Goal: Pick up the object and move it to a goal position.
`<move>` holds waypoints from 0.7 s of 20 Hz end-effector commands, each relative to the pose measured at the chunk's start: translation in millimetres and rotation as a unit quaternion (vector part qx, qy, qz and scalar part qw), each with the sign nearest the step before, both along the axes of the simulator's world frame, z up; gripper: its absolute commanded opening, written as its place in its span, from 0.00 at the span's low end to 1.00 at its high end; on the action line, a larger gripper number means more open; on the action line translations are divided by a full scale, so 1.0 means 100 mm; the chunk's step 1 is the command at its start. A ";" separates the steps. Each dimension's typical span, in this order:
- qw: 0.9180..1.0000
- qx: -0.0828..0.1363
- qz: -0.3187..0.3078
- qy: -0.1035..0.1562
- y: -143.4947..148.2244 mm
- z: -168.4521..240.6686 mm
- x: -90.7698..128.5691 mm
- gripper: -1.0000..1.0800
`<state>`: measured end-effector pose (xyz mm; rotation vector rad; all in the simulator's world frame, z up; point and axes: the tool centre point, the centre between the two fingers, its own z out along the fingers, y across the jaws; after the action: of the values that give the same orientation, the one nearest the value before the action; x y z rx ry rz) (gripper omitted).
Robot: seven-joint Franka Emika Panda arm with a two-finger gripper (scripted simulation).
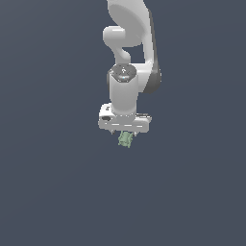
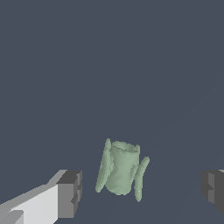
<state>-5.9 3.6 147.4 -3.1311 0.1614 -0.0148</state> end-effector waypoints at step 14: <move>0.995 -0.002 -0.104 0.005 0.10 -0.55 -0.36 0.96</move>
<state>-40.2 13.2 94.5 -3.1057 0.4694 0.0005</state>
